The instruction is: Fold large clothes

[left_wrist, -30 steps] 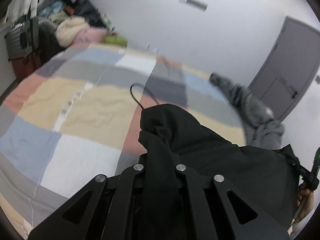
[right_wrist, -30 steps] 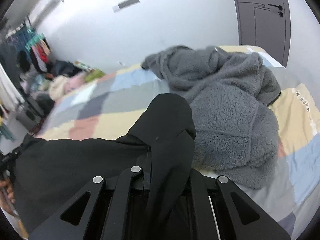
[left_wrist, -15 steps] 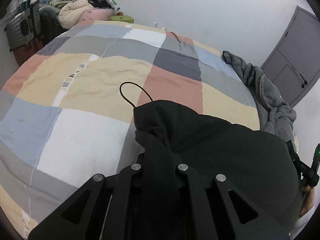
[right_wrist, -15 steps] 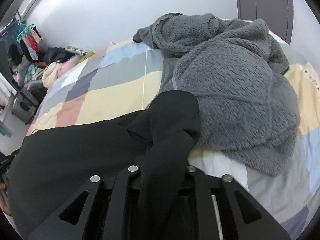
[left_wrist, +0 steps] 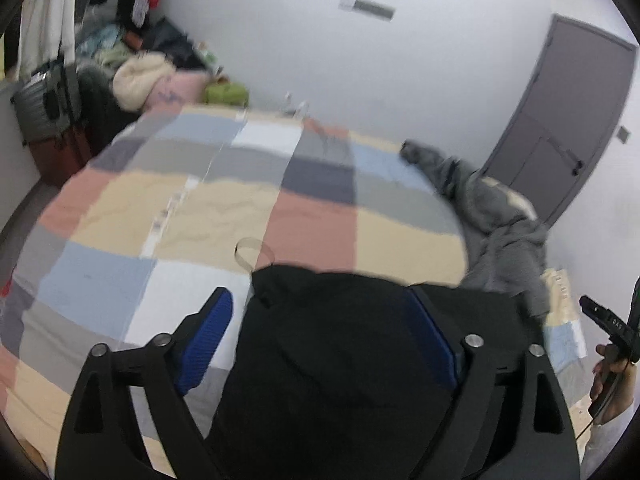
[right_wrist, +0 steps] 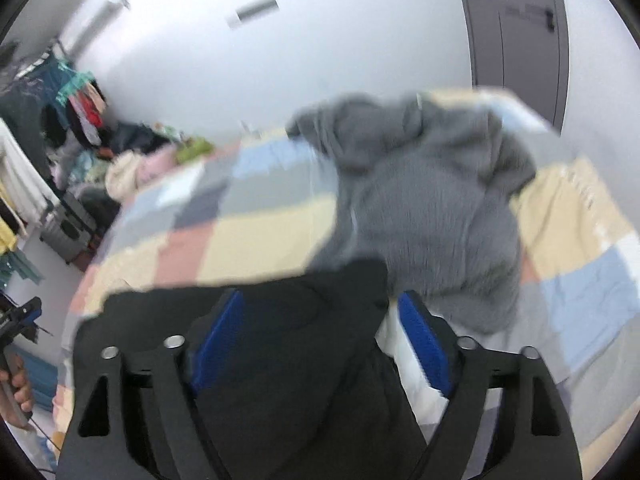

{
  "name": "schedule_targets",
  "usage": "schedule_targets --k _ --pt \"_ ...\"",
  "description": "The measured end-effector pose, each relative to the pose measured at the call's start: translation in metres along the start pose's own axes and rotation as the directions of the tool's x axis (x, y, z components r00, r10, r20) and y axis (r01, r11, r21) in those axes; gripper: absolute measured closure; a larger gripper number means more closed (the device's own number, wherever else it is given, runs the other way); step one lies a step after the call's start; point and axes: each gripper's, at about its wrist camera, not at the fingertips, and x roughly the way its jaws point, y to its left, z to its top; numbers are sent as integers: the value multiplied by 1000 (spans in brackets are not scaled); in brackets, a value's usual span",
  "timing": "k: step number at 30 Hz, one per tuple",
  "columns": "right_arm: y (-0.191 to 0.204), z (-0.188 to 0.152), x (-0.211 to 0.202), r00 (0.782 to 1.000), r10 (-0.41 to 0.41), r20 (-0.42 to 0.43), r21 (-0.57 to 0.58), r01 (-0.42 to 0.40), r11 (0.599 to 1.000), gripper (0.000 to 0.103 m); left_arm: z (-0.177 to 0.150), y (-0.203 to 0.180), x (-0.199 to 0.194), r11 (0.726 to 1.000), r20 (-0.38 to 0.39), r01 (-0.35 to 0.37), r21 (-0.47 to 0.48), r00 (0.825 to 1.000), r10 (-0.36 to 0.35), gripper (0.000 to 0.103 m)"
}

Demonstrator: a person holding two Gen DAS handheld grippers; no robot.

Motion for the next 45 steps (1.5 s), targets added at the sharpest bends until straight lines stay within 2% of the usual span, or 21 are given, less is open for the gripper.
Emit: schedule_targets --k 2,9,12,18,20,24,29,36,40,45 --pt "19 14 -33 997 17 74 -31 -14 999 0 9 -14 -32 1000 54 -13 29 998 12 0" --pt "73 40 -142 965 65 254 -125 -34 992 0 25 -50 -136 997 202 -24 79 979 7 0" --pt "95 35 -189 942 90 325 -162 -38 986 0 20 -65 -173 994 237 -24 106 972 -2 0" --pt "131 2 -240 912 149 383 -216 -68 974 0 -16 -89 -226 988 305 -17 151 952 -31 0" --pt "137 -13 -248 908 163 386 -216 -83 973 0 -30 -94 -240 988 334 -18 152 942 -34 0" --pt "151 -43 -259 909 170 381 -231 -85 969 0 -58 -95 -257 989 343 13 144 937 -62 0" --pt "167 -76 -265 915 128 382 -258 -27 966 0 -80 -95 -264 992 336 -2 124 941 -41 0" --pt "177 -115 -262 938 111 328 -255 -25 967 0 -107 -97 -260 991 294 16 133 954 -55 0" --pt "178 -138 -256 938 68 339 -251 21 968 0 -127 -96 -257 992 281 2 127 959 -38 0" --pt "175 -158 -239 960 42 277 -246 29 969 0 -142 -91 -247 994 254 -21 112 967 -8 0"
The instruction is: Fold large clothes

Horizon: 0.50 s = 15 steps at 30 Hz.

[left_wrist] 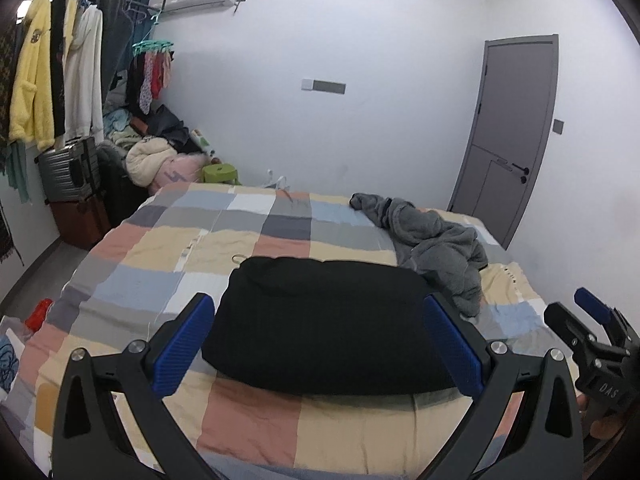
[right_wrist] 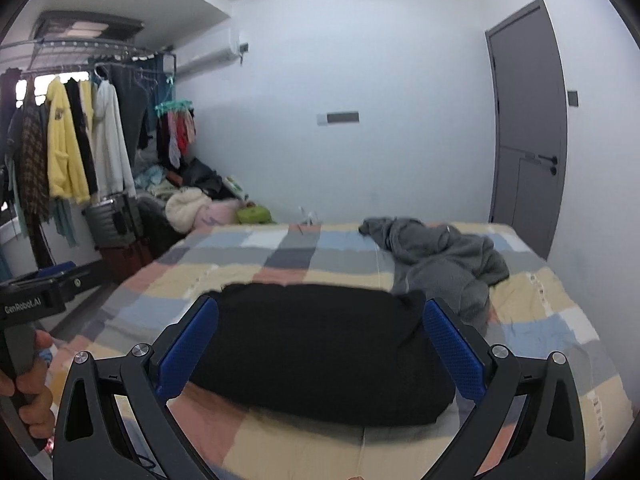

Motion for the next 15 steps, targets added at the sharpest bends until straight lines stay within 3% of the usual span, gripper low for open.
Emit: schedule_targets --k 15 --pt "2 -32 10 995 -4 -95 -3 3 1000 0 -33 -2 27 1000 -114 -15 17 993 17 0"
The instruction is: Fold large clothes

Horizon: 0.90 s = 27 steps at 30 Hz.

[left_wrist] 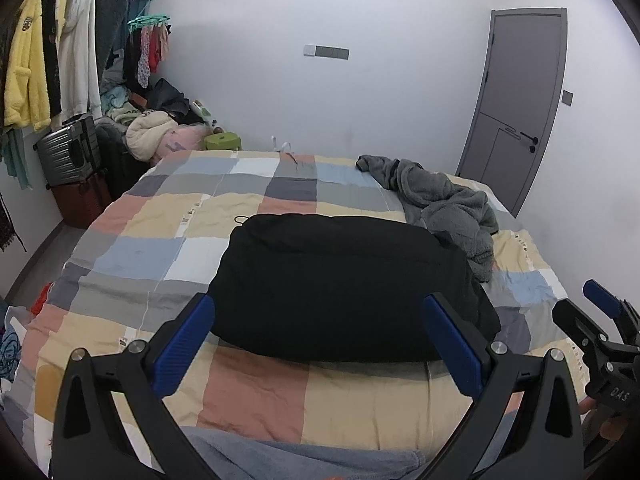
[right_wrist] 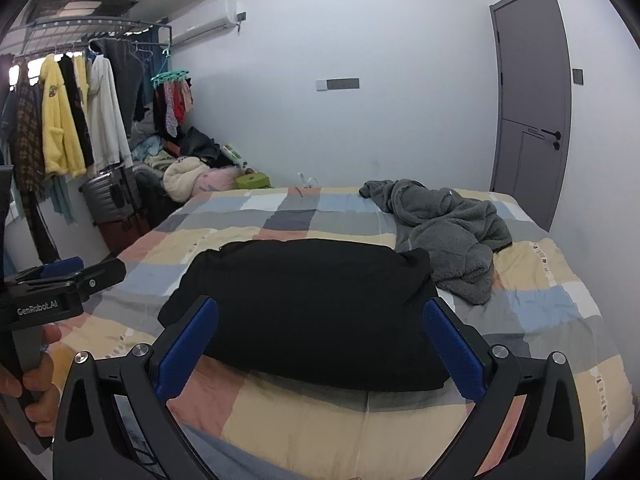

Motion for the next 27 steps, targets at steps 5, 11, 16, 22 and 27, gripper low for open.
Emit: schedule_targets --k 5,11,16,22,27 --pt "-4 -2 -1 1000 -4 -6 15 4 1000 0 -1 -2 1 1000 -7 0 3 1000 0 0" --pt "-5 -1 -3 1000 -11 -10 14 11 1000 0 -3 -4 2 1000 -14 6 5 1000 -6 0" --pt "-8 0 -6 1000 -12 -8 16 12 1000 0 -2 -3 1 1000 -17 8 14 1000 -8 0" --pt "-8 0 -7 1000 -20 -10 17 20 1000 0 -2 0 1 1000 -21 10 5 1000 -9 0" --pt "-9 -3 -4 999 -25 -22 17 25 1000 0 -3 -1 2 1000 -28 6 7 1000 -6 0"
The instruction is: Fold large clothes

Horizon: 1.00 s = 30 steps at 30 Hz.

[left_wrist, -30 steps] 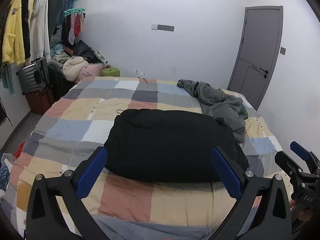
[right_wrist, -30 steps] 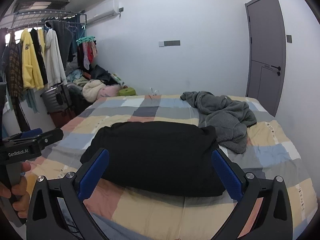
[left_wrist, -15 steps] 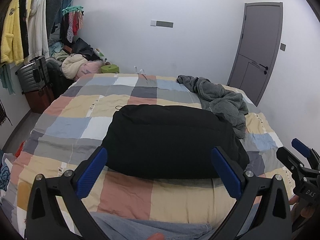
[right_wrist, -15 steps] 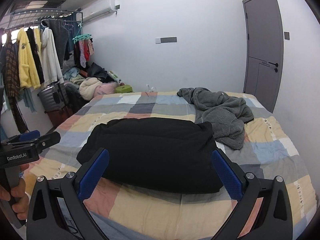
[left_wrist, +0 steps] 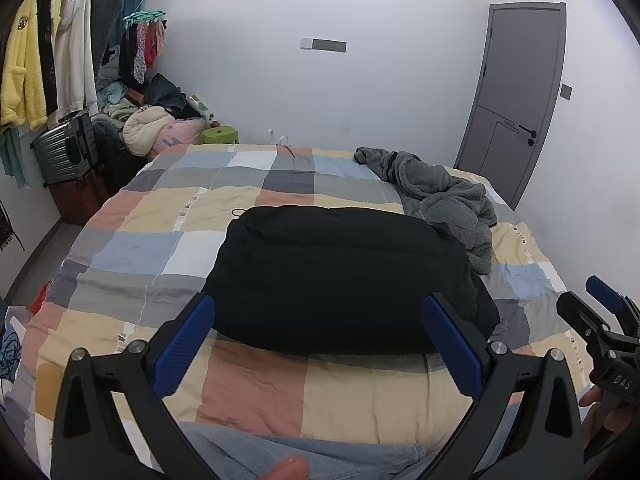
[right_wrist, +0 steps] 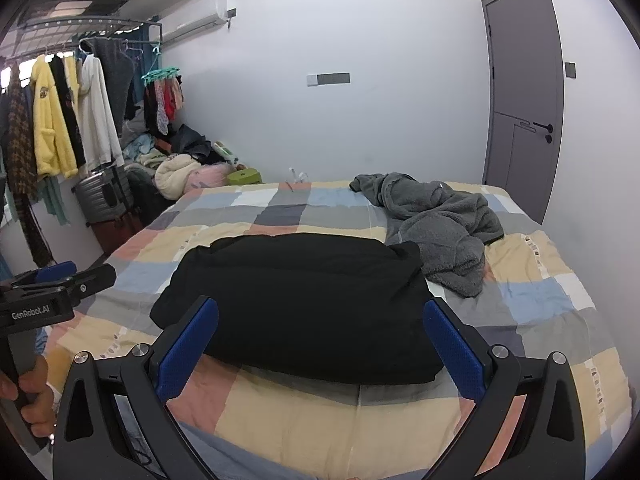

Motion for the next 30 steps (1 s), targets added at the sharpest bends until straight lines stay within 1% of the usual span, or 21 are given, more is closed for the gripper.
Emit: schedule_targets --k 13,16,23,26,30 --pt "3 -1 -1 1000 8 2 4 -8 1000 0 2 0 -1 1000 6 -3 -2 1000 3 0" --pt "3 -1 -1 1000 4 1 3 -4 1000 0 2 -2 -1 1000 3 6 -3 1000 -6 0" --pt "0 2 -1 1000 7 -5 13 -7 1000 0 1 -3 -4 1000 17 -14 2 1000 14 0" --pt "-1 2 -3 1000 7 -3 16 -7 1000 0 0 -3 -6 1000 14 -5 1 1000 5 0" --pt "-1 1 -4 1000 4 -3 14 -4 1000 0 -2 -2 -6 1000 15 -15 -1 1000 15 0"
